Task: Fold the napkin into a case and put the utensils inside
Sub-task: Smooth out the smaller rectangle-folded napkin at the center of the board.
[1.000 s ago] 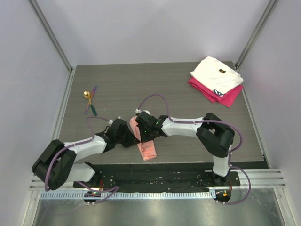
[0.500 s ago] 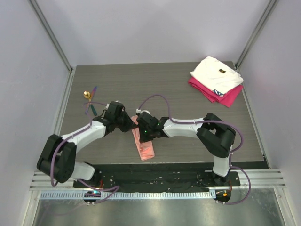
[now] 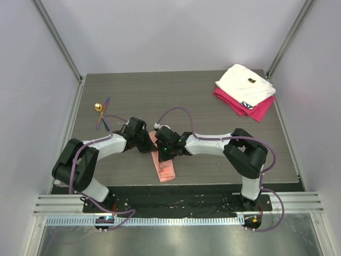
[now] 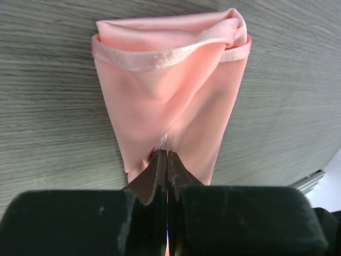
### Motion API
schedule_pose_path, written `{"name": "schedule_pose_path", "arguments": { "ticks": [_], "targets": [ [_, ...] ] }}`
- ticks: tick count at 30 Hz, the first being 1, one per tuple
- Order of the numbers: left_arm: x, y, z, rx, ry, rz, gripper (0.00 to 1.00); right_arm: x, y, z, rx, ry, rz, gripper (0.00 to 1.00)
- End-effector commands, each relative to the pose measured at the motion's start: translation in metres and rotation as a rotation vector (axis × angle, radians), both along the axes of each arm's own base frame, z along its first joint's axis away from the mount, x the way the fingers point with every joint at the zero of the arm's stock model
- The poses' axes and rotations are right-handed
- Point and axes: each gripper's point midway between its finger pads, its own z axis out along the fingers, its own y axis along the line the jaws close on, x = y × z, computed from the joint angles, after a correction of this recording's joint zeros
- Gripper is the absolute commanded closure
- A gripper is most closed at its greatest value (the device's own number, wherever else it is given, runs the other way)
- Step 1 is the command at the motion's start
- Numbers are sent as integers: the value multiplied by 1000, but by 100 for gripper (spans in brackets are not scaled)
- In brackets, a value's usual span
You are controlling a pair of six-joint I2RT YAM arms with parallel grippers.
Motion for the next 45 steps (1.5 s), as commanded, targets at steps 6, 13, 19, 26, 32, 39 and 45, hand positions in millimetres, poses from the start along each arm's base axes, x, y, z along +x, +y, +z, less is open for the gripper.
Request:
{"name": "schedule_pose_path", "arguments": {
  "ticks": [6,13,19,26,32,39,45],
  "targets": [
    [-1,17,-11,109,-25,-36,100,-25,5,34,85,61,95,81],
    [-5,19,-13,114,-16,-36,100,-37,10,20,146,119,94,74],
    [-4,19,-12,105,-16,-41,100,-47,-1,5,133,159,91,74],
    [-4,20,-10,120,-20,-58,100,-46,-7,52,184,84,95,65],
    [-4,22,-8,122,-23,-58,100,-48,-10,66,232,64,89,60],
    [-1,21,-7,123,-29,-52,100,-62,-5,24,246,136,104,64],
    [6,20,3,138,-47,-74,100,-65,-16,6,175,149,106,72]
  ]
}}
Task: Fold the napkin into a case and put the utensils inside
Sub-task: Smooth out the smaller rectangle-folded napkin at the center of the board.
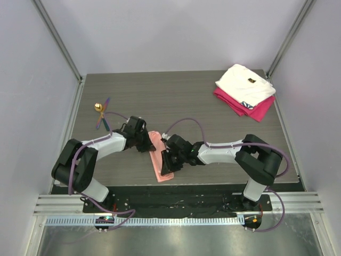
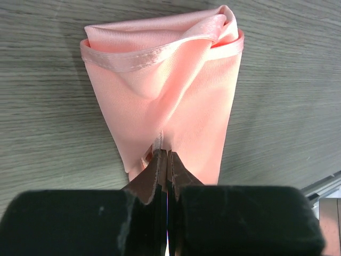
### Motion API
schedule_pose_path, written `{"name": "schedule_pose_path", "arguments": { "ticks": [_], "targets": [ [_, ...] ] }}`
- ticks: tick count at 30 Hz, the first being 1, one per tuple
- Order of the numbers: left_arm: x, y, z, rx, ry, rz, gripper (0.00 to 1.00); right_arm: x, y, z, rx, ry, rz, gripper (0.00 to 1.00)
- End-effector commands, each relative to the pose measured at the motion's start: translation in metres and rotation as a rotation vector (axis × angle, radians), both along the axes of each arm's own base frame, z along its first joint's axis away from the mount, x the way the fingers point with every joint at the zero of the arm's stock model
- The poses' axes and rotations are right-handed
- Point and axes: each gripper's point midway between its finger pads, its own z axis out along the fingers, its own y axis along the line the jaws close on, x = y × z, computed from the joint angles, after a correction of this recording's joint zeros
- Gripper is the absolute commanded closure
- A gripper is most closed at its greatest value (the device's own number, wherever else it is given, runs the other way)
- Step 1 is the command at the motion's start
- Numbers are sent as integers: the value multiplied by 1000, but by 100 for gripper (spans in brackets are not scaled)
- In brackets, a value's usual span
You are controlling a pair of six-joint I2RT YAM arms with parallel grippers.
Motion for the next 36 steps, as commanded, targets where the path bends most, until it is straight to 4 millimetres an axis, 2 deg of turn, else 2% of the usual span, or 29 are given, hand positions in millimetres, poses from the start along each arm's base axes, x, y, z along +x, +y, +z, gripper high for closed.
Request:
{"name": "schedule_pose_path", "arguments": {
  "ticks": [1,4,5,8,10,11,14,17,18,19,21,22,23,24,26,29,31,33,36],
  "targets": [
    [8,12,10,80,-29,-11,100,5,4,10,4,-44,9,72],
    [13,9,34,60,-68,-20,96,12,3,27,-6,-90,10,71],
    [14,8,48,44,-94,-19,87,13,4,32,-6,-98,11,71],
    [16,4,81,8,-139,-23,74,20,8,50,-4,-134,17,70],
    [20,9,97,14,-176,-8,71,27,9,60,-19,-165,19,69],
    [16,16,105,26,-184,4,70,30,10,63,-22,-177,19,68],
    [22,38,115,88,-234,63,66,45,12,70,-67,-227,3,64],
    [29,44,123,74,-242,79,71,61,18,78,-83,-258,-20,53],
    [32,44,118,76,-228,79,72,65,18,78,-92,-262,-27,49],
    [35,43,116,72,-224,79,77,73,25,88,-81,-290,-34,45],
    [42,36,115,46,-226,72,80,80,27,76,-135,-295,-18,42],
    [45,35,106,49,-207,74,82,87,33,85,-129,-315,-21,40],
    [48,32,102,38,-198,73,84,90,33,73,-168,-305,-20,40],
    [54,29,101,25,-206,72,86,96,27,72,-216,-325,-39,40],
    [60,24,86,28,-174,65,90,102,28,77,-217,-342,-57,41],
    [69,21,72,42,-145,58,97,109,25,77,-207,-324,-85,45],
    [75,22,68,53,-147,69,99,111,22,70,-206,-291,-78,52],
    [75,22,60,62,-132,74,99,104,23,63,-192,-256,-53,58],
    [76,19,51,47,-119,71,100,106,20,60,-197,-266,-56,60]
  ]
}}
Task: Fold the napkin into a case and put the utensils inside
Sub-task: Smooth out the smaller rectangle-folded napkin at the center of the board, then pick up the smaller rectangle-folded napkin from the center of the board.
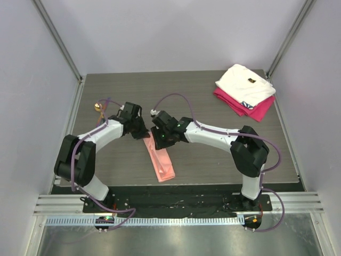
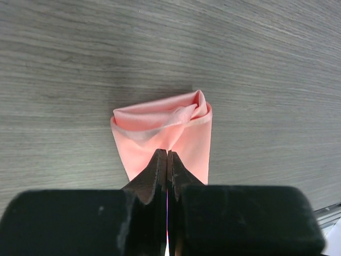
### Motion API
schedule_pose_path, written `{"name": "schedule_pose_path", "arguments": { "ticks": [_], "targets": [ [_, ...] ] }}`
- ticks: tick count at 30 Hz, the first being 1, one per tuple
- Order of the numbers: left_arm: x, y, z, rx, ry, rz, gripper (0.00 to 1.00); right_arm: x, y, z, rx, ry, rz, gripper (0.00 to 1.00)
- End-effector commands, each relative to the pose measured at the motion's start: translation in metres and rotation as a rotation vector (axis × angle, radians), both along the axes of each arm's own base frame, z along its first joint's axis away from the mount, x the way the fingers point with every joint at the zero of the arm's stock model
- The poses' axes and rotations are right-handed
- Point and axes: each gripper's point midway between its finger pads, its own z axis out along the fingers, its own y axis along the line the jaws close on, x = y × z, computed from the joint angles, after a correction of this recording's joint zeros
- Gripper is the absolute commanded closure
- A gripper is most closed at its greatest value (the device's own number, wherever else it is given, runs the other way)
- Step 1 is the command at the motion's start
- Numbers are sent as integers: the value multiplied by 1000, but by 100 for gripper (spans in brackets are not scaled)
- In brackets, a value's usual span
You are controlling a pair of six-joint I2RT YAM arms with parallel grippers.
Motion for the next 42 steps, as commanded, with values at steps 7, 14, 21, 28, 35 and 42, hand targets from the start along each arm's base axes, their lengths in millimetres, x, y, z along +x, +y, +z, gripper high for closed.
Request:
{"name": "schedule_pose_path", "arguments": {
  "ticks": [7,14,21,28,35,42],
  "targets": [
    [25,-20,-11,-83,-37,-14,100,5,-1,-3,-2,-13,23,60],
    [23,-15,-21,-73,-31,22,100,4,1,-20,-28,11,23,59],
    [13,16,22,-89,-87,127,80,0,10,-20,-44,2,44,49],
    [-11,63,61,-121,-129,220,69,-7,24,-28,-55,16,58,43],
    [-33,74,95,-142,-215,232,67,-1,24,-43,-111,-4,26,39],
    [-39,86,80,-70,-189,234,66,-2,34,-53,-137,-6,13,45]
  ]
}}
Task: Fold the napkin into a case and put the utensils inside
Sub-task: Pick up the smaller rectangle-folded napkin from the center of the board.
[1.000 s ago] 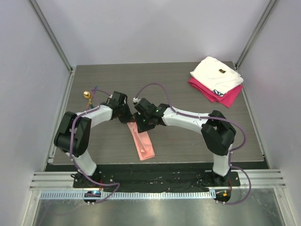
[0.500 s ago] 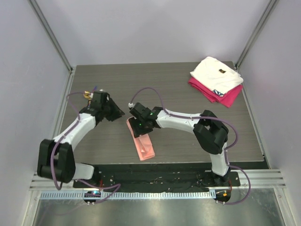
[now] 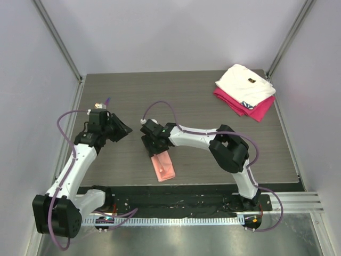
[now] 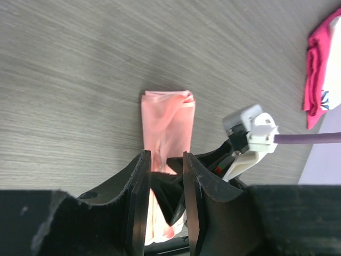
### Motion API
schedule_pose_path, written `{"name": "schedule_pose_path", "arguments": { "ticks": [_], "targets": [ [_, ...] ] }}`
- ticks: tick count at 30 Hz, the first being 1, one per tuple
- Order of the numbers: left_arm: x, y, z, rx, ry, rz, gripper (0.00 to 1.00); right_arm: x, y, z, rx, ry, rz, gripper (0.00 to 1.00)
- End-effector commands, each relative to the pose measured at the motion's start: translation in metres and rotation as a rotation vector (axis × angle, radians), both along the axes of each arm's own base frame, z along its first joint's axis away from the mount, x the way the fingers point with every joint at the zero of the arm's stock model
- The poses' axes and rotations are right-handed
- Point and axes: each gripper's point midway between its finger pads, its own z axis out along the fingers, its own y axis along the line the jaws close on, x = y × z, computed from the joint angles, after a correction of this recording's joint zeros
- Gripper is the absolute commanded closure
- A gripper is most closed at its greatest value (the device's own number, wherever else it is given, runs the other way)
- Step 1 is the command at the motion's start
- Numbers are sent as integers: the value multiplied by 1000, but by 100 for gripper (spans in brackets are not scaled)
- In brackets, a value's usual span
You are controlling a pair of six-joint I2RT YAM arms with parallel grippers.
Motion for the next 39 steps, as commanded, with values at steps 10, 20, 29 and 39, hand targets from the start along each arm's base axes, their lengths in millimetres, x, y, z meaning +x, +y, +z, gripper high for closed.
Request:
{"name": "schedule_pose_path", "arguments": {
  "ticks": [10,20,29,39],
  "targets": [
    [-13,18,-24,62,91,2,65,6,9,-19,-132,-60,-118,57],
    [-19,33,-17,73,89,29,64,1,8,-22,-242,-128,-109,70],
    [-23,33,-15,69,96,17,64,-2,42,13,-85,-96,-65,99],
    [-29,36,-9,80,100,28,67,-16,91,83,352,67,27,99]
  ]
}}
